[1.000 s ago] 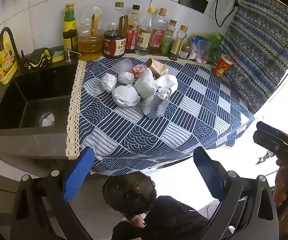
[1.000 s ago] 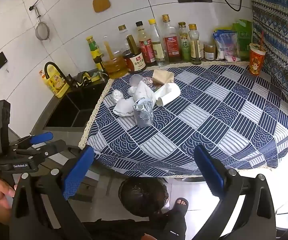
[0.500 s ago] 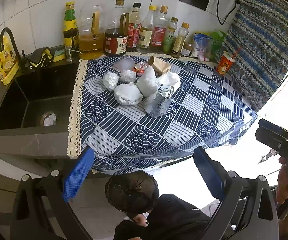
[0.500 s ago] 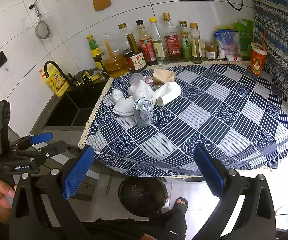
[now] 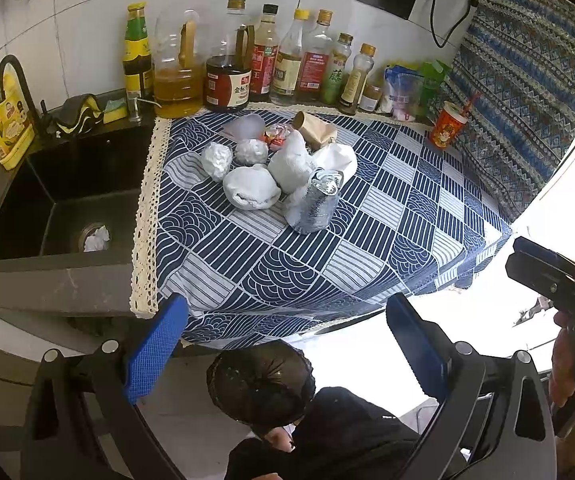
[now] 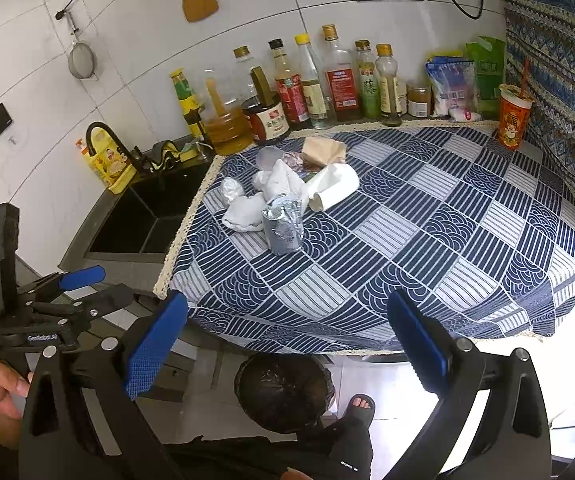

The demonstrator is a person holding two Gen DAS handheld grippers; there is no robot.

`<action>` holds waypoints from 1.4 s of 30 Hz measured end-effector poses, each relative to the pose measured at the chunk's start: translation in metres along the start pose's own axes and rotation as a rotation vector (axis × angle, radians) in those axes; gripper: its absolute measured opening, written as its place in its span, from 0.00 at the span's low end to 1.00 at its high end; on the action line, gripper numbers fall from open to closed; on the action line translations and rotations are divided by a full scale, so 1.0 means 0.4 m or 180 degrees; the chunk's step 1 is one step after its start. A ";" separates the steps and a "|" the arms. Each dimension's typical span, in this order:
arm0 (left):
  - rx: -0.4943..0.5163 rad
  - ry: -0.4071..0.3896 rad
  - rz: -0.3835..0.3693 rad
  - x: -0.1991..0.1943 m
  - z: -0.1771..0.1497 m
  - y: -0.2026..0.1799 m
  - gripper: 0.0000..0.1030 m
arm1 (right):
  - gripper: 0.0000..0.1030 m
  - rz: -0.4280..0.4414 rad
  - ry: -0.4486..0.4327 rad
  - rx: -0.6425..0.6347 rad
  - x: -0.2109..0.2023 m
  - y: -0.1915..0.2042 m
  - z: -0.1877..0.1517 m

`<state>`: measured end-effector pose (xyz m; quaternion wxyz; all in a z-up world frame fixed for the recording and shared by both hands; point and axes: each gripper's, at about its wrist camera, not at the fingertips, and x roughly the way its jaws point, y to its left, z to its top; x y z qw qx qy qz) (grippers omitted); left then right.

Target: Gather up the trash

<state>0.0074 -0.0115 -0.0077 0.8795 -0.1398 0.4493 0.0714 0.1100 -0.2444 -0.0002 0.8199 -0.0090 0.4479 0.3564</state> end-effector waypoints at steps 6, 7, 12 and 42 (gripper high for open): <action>0.0045 -0.0006 -0.0011 -0.005 0.002 -0.008 0.94 | 0.96 -0.0030 0.0019 0.0028 0.001 -0.007 -0.003; 0.0046 -0.0008 -0.0012 -0.006 0.002 -0.008 0.94 | 0.96 -0.0023 0.0025 0.0025 0.002 -0.007 -0.004; 0.0048 0.0003 -0.0005 -0.006 0.001 -0.008 0.94 | 0.96 -0.0011 0.0052 0.0025 0.006 -0.003 -0.007; 0.0053 0.0036 -0.0022 -0.009 -0.009 0.006 0.94 | 0.96 0.0035 0.0113 0.0074 0.022 0.019 -0.019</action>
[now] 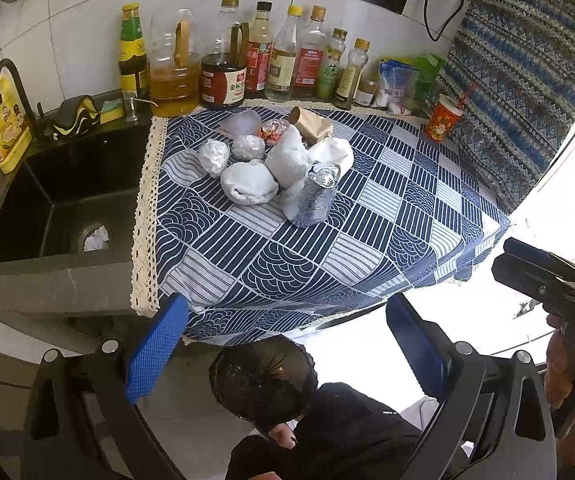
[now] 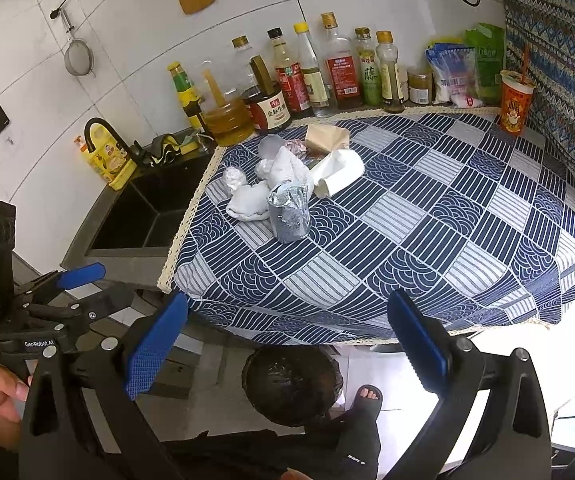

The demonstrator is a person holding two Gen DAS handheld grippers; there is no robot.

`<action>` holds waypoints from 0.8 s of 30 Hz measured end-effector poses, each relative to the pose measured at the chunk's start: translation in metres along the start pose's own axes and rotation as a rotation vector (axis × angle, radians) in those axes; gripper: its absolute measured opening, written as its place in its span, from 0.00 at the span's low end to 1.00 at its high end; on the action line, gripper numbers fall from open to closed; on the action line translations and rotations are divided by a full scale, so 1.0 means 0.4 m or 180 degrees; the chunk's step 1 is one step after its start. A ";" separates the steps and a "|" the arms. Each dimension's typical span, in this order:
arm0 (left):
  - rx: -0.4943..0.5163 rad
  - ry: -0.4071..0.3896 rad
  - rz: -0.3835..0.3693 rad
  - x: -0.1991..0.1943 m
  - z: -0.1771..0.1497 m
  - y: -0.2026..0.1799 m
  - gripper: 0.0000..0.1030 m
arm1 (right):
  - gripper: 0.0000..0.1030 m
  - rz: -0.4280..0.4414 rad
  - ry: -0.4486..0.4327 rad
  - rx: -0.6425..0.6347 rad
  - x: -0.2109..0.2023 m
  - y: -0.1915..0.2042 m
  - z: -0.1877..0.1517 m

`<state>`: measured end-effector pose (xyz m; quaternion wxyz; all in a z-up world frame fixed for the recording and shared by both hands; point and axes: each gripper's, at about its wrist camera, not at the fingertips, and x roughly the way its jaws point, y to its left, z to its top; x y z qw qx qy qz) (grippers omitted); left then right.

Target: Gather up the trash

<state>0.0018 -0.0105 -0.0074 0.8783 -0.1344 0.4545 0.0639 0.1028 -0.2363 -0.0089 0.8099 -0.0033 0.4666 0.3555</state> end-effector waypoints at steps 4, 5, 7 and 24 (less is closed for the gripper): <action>0.0007 0.0021 -0.0009 -0.004 0.000 0.004 0.94 | 0.96 0.0019 0.0009 0.0030 -0.003 0.007 -0.002; 0.0011 0.0022 -0.0008 -0.007 0.000 0.005 0.94 | 0.96 0.0018 0.0007 0.0025 -0.004 0.009 -0.002; 0.0005 0.0017 -0.0013 -0.009 -0.001 0.007 0.94 | 0.96 0.0001 -0.0002 0.0017 -0.006 0.014 -0.001; -0.0182 0.0110 -0.0027 0.022 -0.016 0.081 0.94 | 0.96 -0.0082 0.0126 0.0242 0.038 -0.003 0.007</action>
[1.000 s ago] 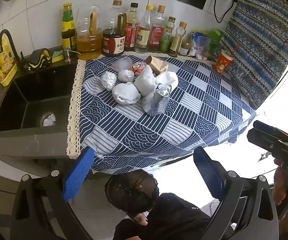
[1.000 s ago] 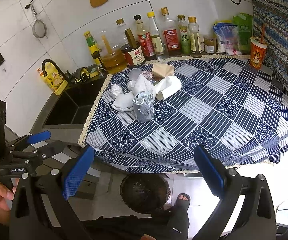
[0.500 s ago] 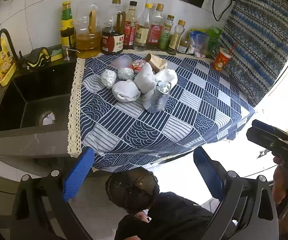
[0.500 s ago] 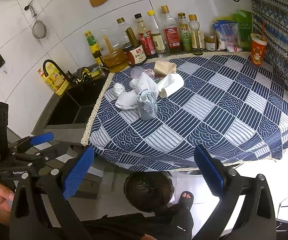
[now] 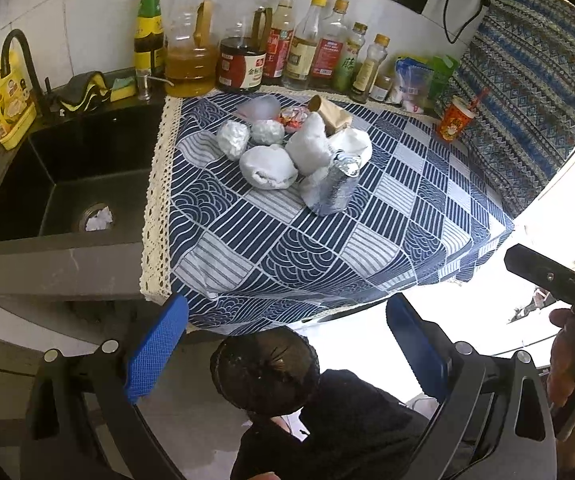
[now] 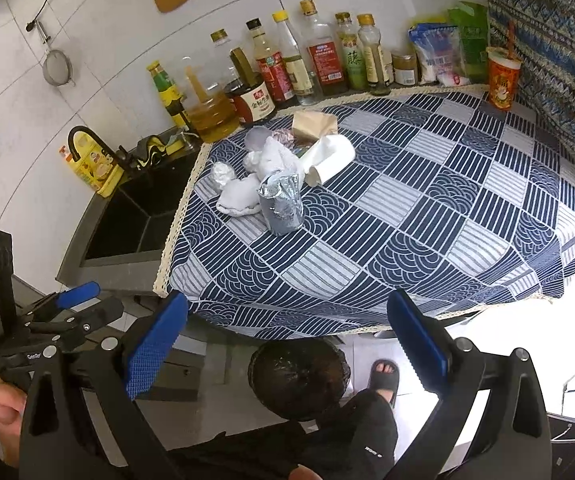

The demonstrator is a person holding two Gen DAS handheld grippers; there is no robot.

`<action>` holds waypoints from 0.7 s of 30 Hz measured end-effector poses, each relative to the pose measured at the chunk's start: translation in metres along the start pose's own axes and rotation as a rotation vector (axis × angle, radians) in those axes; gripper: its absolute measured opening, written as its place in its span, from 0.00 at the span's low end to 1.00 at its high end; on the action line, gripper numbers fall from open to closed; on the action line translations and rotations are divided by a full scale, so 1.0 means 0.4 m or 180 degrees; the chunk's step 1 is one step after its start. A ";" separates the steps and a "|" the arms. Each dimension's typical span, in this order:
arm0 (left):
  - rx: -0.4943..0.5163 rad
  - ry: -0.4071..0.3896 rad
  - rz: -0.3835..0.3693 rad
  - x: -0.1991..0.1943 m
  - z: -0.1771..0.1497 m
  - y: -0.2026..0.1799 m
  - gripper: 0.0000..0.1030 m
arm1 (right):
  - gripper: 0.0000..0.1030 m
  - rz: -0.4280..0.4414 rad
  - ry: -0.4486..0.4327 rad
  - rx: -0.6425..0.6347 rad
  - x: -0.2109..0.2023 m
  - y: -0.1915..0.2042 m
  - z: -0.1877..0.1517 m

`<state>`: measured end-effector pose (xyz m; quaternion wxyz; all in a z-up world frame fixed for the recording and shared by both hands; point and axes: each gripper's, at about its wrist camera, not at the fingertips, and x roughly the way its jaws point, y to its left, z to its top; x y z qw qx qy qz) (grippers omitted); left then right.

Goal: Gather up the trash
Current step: 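Reach the right tool to the crumpled foil and close on it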

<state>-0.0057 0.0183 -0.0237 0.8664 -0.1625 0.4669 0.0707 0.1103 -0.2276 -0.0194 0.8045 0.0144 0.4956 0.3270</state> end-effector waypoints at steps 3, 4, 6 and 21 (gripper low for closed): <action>-0.0073 0.0014 0.0028 0.013 0.006 0.015 0.94 | 0.96 0.0026 0.0088 0.0017 0.028 -0.009 0.013; -0.0124 0.0026 0.0045 0.021 0.008 0.023 0.94 | 0.96 0.0045 0.0103 0.0024 0.037 -0.012 0.017; -0.0208 0.0049 0.0061 0.031 0.009 0.036 0.94 | 0.96 0.0095 0.0156 0.0034 0.064 -0.018 0.032; -0.0912 0.0404 0.0334 0.173 0.004 0.124 0.94 | 0.96 0.0476 0.0587 -0.0349 0.340 -0.006 0.178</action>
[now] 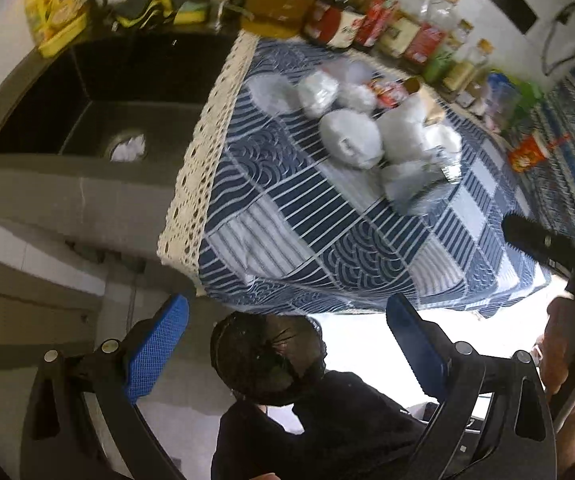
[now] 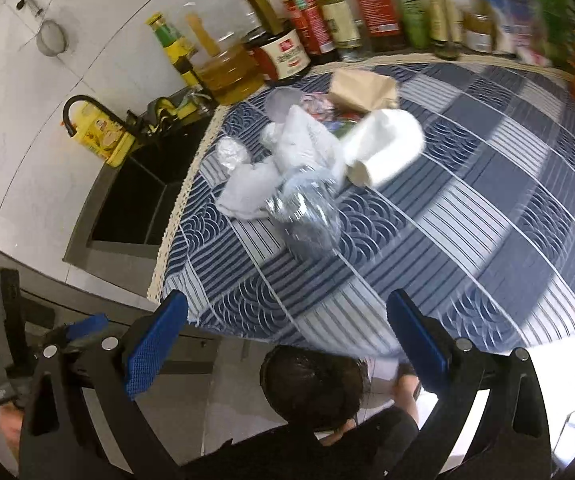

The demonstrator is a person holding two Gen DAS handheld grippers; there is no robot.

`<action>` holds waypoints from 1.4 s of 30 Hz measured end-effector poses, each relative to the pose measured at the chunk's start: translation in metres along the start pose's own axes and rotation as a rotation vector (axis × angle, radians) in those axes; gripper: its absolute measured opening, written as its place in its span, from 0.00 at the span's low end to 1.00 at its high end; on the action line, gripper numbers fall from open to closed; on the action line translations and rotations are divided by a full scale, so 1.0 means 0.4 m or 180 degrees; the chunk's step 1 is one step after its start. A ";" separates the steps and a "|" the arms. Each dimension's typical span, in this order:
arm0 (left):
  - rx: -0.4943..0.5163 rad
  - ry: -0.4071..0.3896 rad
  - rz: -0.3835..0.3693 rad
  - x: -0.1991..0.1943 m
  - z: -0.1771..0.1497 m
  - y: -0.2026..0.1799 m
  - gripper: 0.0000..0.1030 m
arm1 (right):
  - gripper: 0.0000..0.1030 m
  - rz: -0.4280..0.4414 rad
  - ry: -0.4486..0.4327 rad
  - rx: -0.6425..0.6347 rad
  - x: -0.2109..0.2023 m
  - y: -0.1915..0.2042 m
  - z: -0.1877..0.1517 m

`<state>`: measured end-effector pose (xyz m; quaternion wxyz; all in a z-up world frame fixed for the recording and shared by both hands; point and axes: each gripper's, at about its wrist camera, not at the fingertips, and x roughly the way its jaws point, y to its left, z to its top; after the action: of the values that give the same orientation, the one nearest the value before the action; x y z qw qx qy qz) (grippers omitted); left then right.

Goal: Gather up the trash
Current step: 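Reach the right tool to the crumpled foil and close on it, then lift the foil with the right tool while the left tool grasps the white cloth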

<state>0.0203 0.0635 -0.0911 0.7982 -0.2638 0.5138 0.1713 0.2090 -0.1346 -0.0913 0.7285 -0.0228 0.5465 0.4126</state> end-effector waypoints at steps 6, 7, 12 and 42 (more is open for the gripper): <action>-0.0237 0.0131 0.0076 0.046 -0.004 0.017 0.94 | 0.93 0.0025 0.0093 -0.0235 0.095 0.009 0.068; -0.0265 0.0151 0.0084 0.051 -0.004 0.019 0.94 | 0.93 0.0052 0.0106 -0.0230 0.110 0.005 0.075; -0.0385 0.0252 0.0153 0.073 -0.007 0.024 0.94 | 0.79 -0.0060 0.0212 -0.0262 0.175 -0.011 0.098; 0.0095 0.0045 -0.0510 0.113 0.149 -0.111 0.93 | 0.53 0.0040 -0.0106 -0.0108 -0.012 -0.106 0.043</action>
<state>0.1066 0.0637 -0.1016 0.8095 -0.2934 0.4992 0.0974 0.2485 -0.1568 -0.0983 0.7344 -0.0249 0.5273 0.4266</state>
